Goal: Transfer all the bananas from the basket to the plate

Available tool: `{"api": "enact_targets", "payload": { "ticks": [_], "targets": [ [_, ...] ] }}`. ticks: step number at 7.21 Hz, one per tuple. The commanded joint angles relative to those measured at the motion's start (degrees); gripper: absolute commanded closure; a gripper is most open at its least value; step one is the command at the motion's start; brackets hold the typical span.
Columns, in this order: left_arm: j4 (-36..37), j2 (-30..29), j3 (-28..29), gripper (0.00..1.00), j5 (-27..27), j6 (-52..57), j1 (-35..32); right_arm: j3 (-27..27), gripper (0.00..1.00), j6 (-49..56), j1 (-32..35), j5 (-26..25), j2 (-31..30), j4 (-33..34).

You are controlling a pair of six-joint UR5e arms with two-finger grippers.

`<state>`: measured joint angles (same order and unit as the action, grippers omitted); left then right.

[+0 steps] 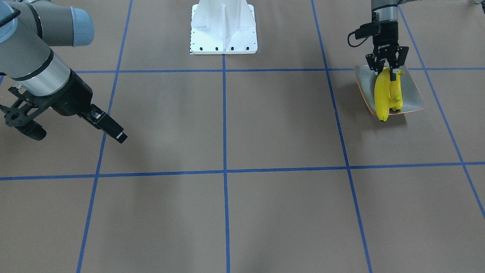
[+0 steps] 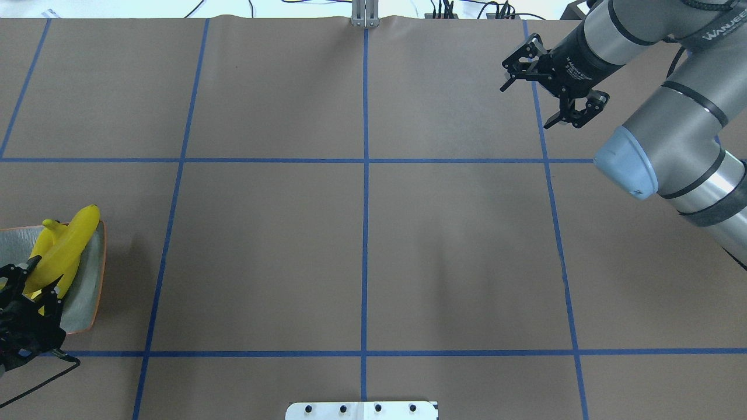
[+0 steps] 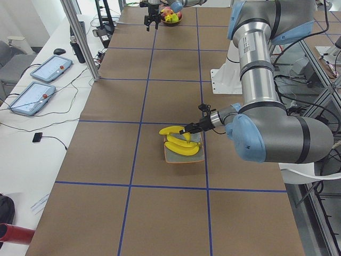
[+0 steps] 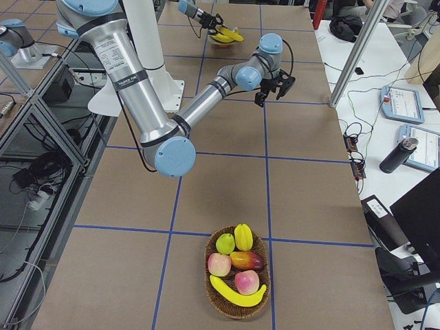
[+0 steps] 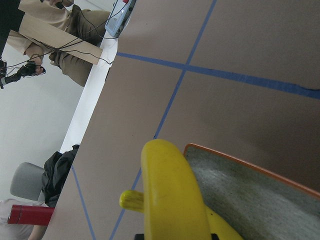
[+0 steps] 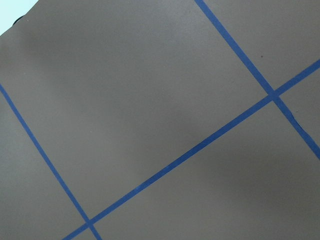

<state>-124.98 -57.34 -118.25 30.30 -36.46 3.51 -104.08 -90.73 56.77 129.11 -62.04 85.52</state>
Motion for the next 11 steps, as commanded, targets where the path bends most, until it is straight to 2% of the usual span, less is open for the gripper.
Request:
{"api": "enact_targets", "payload": {
  "ticks": [1,2,4,5,6,9,10,11],
  "targets": [
    [0.5,0.0,0.5,0.87,-0.6,0.0,0.5,-0.2,0.00,0.0,0.0,0.1,-0.4,-0.1],
    [0.5,0.0,0.5,0.81,-0.8,0.0,0.6,-0.2,0.00,0.1,0.0,0.1,-0.7,-0.1],
    [0.4,0.0,0.4,0.76,-0.6,0.0,0.6,-0.5,0.00,0.1,0.0,0.1,-0.7,-0.1],
    [0.2,0.0,0.3,0.69,-0.5,-0.1,0.6,-0.5,0.00,0.1,0.0,0.1,-0.6,-0.1],
    [0.1,0.0,0.3,0.56,-0.3,-0.2,0.5,-0.4,0.00,0.1,0.0,0.1,-0.6,-0.1],
    [-1.6,0.0,0.2,0.08,0.5,-0.4,0.5,-0.3,0.00,0.2,0.0,0.1,-0.6,-0.1],
    [-3.1,0.0,0.2,0.01,1.2,-0.4,0.5,-0.3,0.00,0.2,0.0,0.1,-0.6,-0.1],
    [-5.1,0.0,0.2,0.01,2.3,-0.4,0.5,-0.3,0.00,0.2,-0.1,0.1,-0.5,-0.1]
  ]
}}
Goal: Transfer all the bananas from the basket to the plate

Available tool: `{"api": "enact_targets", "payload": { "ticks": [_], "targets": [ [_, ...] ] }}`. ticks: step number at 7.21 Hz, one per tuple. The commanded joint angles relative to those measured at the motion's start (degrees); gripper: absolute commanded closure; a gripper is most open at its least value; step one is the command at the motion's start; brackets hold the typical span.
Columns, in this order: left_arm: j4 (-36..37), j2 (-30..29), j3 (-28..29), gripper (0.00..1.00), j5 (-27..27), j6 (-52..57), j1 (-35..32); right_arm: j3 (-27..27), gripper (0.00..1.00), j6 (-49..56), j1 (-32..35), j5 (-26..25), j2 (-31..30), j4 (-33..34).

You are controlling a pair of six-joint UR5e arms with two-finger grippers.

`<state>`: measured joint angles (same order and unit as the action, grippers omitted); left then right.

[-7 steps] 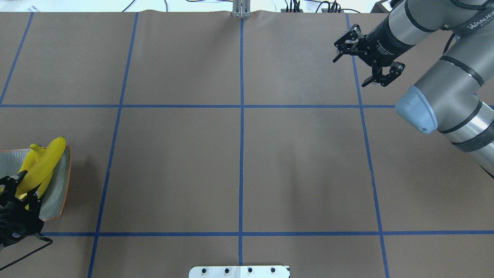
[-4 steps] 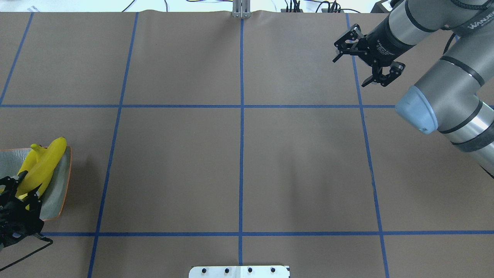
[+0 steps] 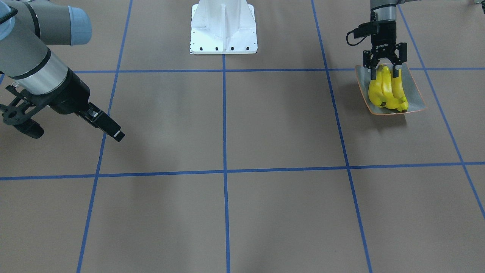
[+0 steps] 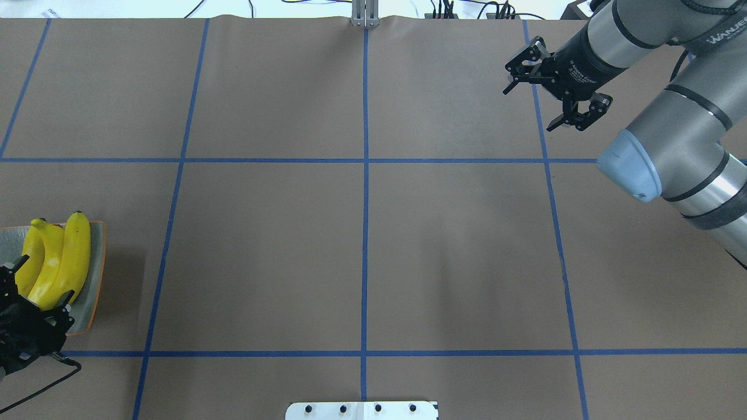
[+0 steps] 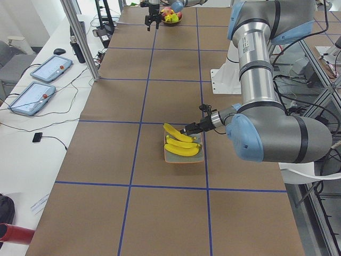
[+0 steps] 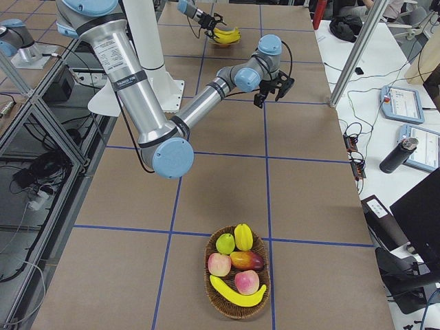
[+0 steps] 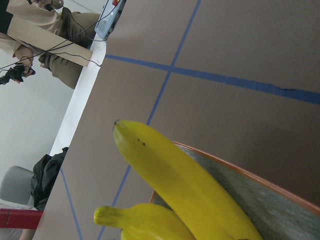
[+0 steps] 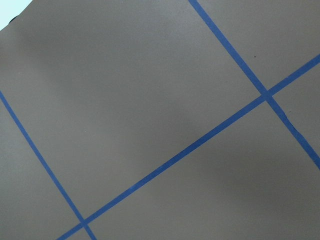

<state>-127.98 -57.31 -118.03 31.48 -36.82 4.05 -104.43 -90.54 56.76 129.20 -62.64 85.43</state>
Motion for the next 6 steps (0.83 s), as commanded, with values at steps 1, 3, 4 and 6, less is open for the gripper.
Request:
{"api": "enact_targets", "payload": {
  "ticks": [1,3,4,6],
  "targets": [
    [-3.5,0.0,-0.4,0.01,3.1,0.0,0.0,0.1,0.00,0.0,-0.1,0.0,0.1,0.0],
    [-4.8,0.2,-5.3,0.01,7.0,0.0,-0.3,0.0,0.00,0.0,-0.1,0.0,0.1,0.0],
    [-5.3,0.0,-7.5,0.01,7.7,0.0,-0.2,0.1,0.00,0.2,-0.1,0.0,0.1,0.0],
    [-10.9,-2.1,-11.4,0.01,10.2,0.0,-0.2,0.1,0.00,3.1,0.4,0.2,-0.2,0.0]
  ]
}}
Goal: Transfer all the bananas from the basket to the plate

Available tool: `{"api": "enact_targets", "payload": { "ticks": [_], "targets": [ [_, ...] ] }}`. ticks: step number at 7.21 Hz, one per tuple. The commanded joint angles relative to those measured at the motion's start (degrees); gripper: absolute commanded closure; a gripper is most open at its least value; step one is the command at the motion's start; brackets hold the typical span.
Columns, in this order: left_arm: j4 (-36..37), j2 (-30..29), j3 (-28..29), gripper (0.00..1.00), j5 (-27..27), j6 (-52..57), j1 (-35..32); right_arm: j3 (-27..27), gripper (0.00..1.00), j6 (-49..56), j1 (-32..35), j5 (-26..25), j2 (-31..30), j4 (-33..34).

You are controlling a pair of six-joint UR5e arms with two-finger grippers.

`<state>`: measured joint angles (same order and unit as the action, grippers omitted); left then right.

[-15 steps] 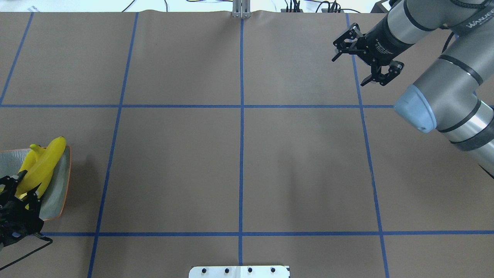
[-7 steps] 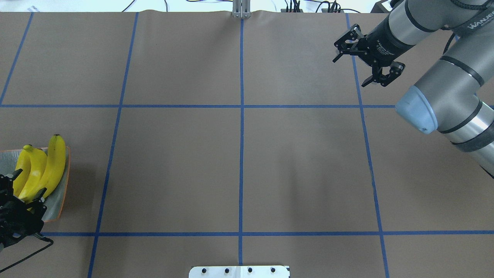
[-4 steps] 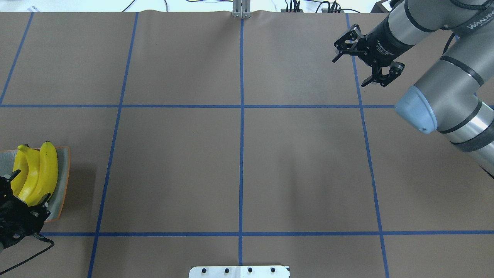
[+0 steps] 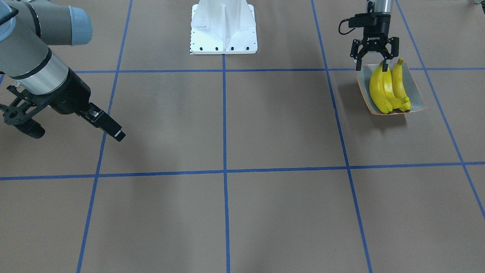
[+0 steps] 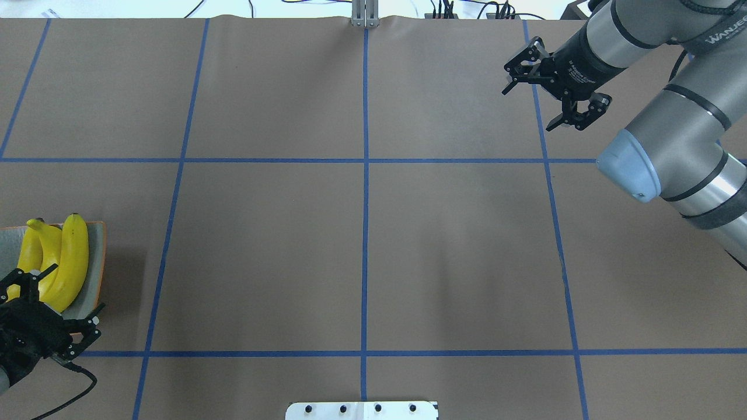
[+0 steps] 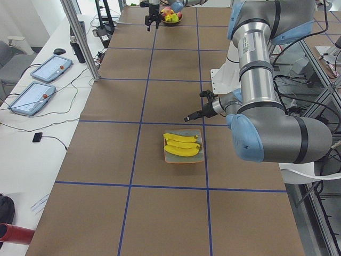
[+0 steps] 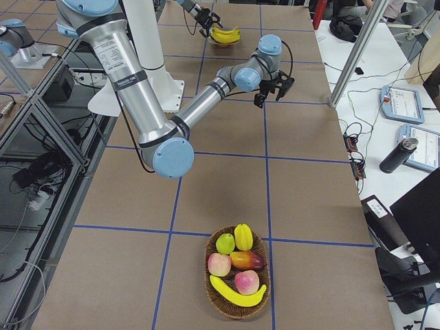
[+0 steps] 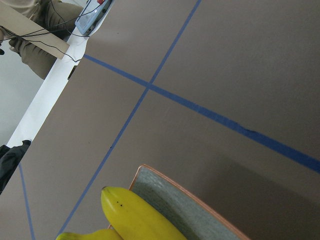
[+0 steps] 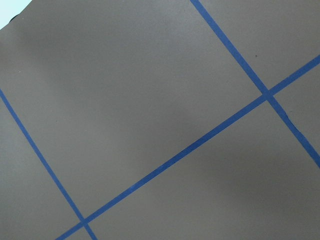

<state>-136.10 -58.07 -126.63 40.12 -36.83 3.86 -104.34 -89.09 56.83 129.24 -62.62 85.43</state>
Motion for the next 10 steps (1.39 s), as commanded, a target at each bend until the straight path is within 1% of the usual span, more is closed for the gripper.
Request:
{"api": "enact_targets", "payload": {
  "ticks": [1,2,3,4,5,6,7,8,9,10],
  "targets": [
    [-2.3,-3.9,-5.0,0.01,2.3,0.0,-0.2,-0.2,0.00,3.5,0.9,0.5,-0.8,0.0],
    [-1.2,-7.2,-5.1,0.01,5.8,0.1,-3.7,0.0,0.00,4.4,1.1,0.5,-0.9,0.1],
    [6.9,-12.9,-5.3,0.01,13.5,0.1,-11.1,0.1,0.00,5.7,1.2,0.4,-1.0,0.1],
    [15.1,-20.1,-4.2,0.01,17.8,0.2,-14.6,0.2,0.00,7.1,1.3,0.3,-1.7,0.1],
    [20.8,-25.2,-3.9,0.01,19.7,0.6,-18.4,0.4,0.00,10.1,1.8,0.2,-1.9,0.3],
    [29.9,-30.7,-3.6,0.01,28.9,2.3,-24.5,0.5,0.00,14.5,3.0,0.5,-4.0,0.3],
    [35.8,-37.3,-1.5,0.01,34.7,5.4,-30.1,0.6,0.00,20.8,4.6,0.6,-5.9,0.7],
    [38.5,-39.3,1.4,0.01,39.3,6.2,-34.5,0.9,0.00,27.7,6.8,0.6,-8.5,0.9],
    [39.0,-40.9,4.2,0.01,44.7,9.7,-39.1,0.9,0.00,35.7,8.9,0.7,-11.7,1.0],
    [39.2,-42.4,6.9,0.01,49.8,11.1,-42.7,2.0,0.00,43.1,11.7,0.7,-13.9,1.1]
  ]
}}
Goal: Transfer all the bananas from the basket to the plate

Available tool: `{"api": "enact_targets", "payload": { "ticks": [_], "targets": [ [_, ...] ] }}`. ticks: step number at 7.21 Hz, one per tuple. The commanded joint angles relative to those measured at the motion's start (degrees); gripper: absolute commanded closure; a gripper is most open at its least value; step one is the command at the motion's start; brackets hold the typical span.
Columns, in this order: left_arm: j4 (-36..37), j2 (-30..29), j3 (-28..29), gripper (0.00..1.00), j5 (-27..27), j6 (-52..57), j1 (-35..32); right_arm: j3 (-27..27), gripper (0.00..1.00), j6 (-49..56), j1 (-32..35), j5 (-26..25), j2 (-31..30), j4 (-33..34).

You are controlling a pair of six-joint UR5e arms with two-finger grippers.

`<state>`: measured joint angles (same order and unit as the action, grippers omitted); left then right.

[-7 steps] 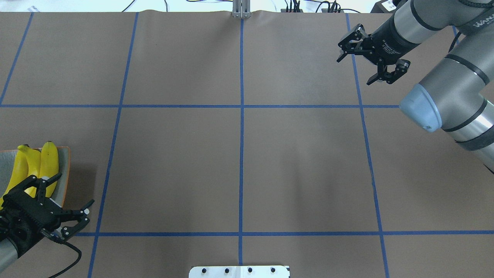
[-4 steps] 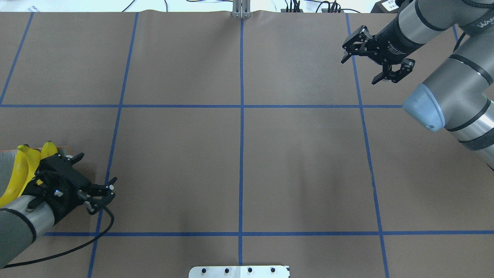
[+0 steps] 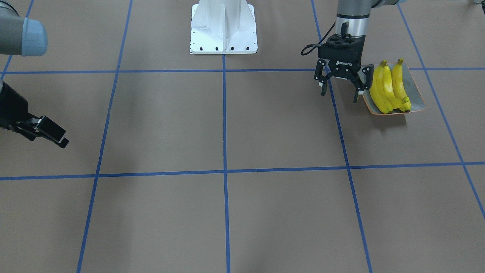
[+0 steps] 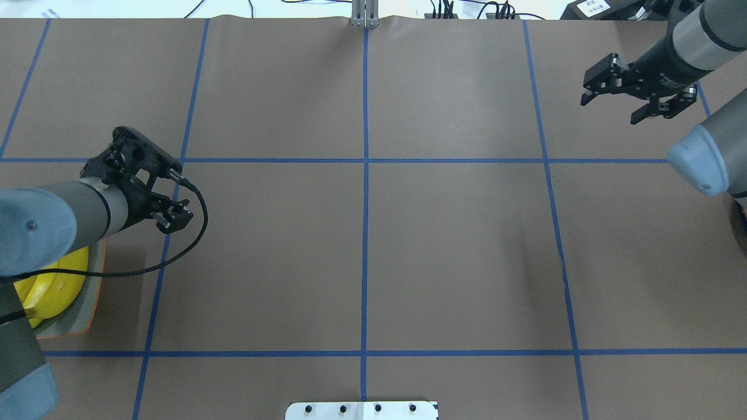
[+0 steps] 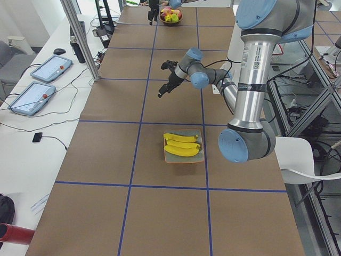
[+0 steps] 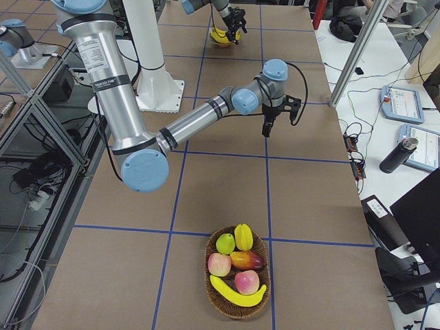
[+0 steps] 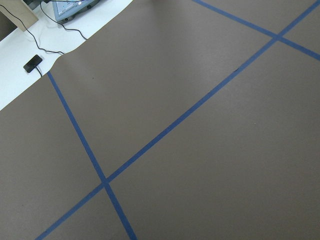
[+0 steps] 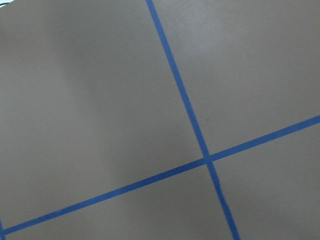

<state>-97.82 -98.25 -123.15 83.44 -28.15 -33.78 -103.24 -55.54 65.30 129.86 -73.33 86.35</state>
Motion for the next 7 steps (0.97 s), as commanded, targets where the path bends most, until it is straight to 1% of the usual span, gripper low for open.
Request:
{"api": "enact_targets", "payload": {
  "ticks": [1,2,3,6,7],
  "targets": [
    [1.3,-3.3,6.1,0.01,9.6,2.5,-7.6,3.4,0.00,15.7,6.1,0.7,-4.0,0.1],
    [3.4,-5.4,8.9,0.01,12.2,5.5,-10.6,6.7,0.00,22.4,8.9,0.7,-4.1,0.1],
    [7.1,-7.1,11.2,0.01,15.6,9.4,-14.3,11.2,0.00,30.6,12.1,0.7,-4.0,0.1],
    [7.8,-8.9,19.2,0.01,26.3,16.7,-24.4,23.5,0.00,50.2,19.5,0.4,-3.6,-0.6],
    [7.9,-9.2,20.6,0.01,28.8,20.3,-26.8,25.9,0.00,54.2,21.2,0.4,-3.7,-0.7]
  ]
}}
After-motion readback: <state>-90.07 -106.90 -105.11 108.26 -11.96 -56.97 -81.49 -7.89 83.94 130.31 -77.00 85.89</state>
